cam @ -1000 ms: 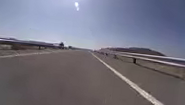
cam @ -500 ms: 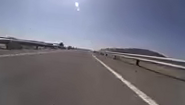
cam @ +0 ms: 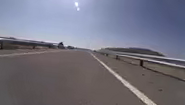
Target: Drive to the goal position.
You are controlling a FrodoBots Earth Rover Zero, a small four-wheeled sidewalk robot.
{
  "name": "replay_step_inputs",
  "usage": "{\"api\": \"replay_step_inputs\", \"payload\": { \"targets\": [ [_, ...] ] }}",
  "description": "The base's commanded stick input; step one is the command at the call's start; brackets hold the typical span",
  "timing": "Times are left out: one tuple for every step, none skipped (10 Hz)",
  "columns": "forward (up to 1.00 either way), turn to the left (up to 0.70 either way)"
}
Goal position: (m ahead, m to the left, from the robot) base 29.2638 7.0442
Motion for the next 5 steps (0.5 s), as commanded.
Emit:
{"api": "replay_step_inputs", "payload": {
  "targets": [
    [1.00,0.00],
    [1.00,0.00],
    [1.00,0.00],
    [1.00,0.00],
    [1.00,0.00]
  ]
}}
